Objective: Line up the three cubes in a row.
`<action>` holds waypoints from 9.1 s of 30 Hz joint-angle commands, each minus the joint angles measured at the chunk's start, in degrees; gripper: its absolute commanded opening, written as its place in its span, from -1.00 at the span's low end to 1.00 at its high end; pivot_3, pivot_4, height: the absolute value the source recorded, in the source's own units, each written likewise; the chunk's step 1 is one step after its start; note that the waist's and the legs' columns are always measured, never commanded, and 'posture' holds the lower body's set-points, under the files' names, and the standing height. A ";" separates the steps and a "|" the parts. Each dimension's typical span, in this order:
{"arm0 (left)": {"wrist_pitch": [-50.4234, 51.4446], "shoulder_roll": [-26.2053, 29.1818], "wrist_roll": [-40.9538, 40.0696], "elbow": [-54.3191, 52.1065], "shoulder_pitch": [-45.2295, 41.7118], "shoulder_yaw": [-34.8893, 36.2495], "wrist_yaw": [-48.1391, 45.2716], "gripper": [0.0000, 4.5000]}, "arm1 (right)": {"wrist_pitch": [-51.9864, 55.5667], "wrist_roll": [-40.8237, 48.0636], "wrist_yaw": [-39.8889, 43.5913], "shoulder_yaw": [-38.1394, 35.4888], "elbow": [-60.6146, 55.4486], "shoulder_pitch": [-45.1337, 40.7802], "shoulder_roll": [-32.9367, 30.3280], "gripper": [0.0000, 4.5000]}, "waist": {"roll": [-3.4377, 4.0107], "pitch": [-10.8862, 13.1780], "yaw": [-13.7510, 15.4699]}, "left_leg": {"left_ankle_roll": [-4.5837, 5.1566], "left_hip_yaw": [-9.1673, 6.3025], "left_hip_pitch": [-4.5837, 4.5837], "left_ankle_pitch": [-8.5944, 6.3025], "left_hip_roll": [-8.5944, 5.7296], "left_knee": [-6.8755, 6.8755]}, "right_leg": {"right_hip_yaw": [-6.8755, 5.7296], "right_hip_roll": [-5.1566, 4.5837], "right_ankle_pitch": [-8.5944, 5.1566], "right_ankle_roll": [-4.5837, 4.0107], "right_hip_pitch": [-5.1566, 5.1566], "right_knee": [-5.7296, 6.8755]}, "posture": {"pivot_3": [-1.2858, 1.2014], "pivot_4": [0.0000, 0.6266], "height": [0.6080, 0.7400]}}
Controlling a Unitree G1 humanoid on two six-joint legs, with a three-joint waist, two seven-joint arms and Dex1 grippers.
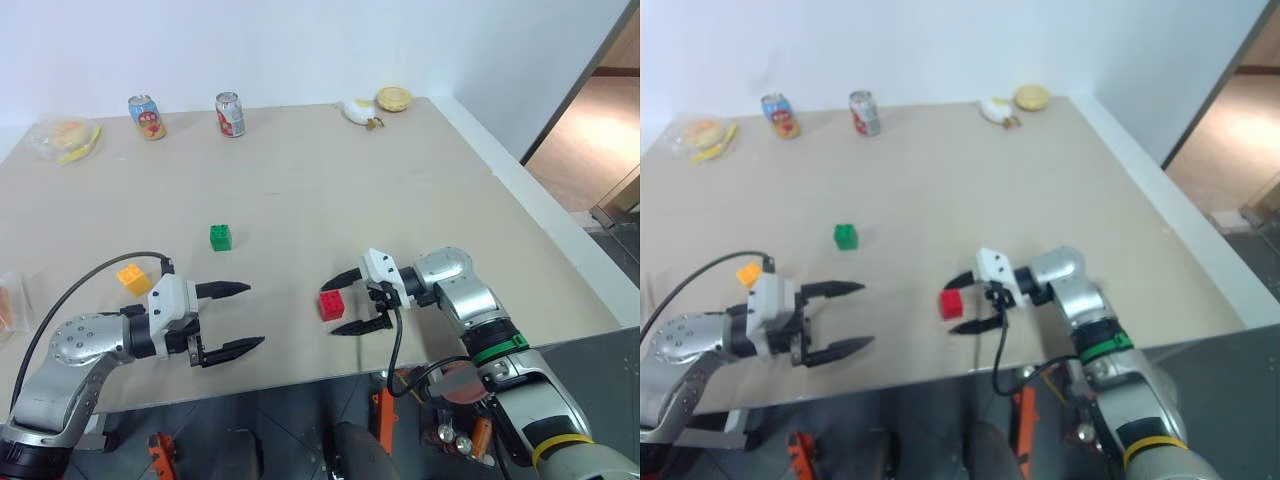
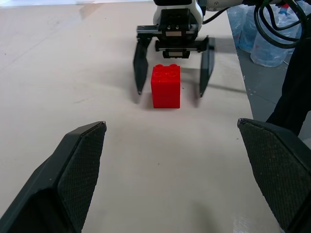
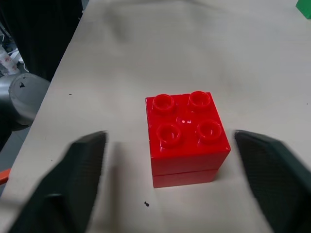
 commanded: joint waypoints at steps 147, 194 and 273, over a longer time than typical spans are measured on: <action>-0.38 -7.87 8.22 18.02 -17.85 -12.53 -5.57 -0.43 | 25.23 22.59 -9.68 -12.09 -30.82 1.04 -12.45 1.00 | -0.07 0.00 0.02 | -0.02 0.08 -0.30 -0.06 0.13 0.32 | 0.54 0.43 0.16 0.18 -0.15 -0.06 | 0.03 -0.52 1.00; 10.34 -6.32 -1.97 -1.43 -6.65 9.63 15.85 0.98 | 25.61 25.25 -8.86 -11.81 -27.79 -2.45 -9.13 1.00 | -0.08 0.01 -0.16 | 0.04 0.07 -0.28 -0.10 0.36 0.30 | 0.61 0.65 0.12 0.09 -0.17 -0.04 | 0.03 -0.52 1.00; -3.27 -6.12 7.30 25.02 -0.76 12.43 15.42 -0.41 | 23.86 23.72 -11.52 -10.06 -24.51 -6.29 -0.63 1.00 | -0.12 0.00 -0.03 | -0.01 0.15 -0.19 -0.11 0.46 0.23 | 0.60 0.70 0.21 -0.12 -0.27 0.05 | 0.03 -0.52 1.00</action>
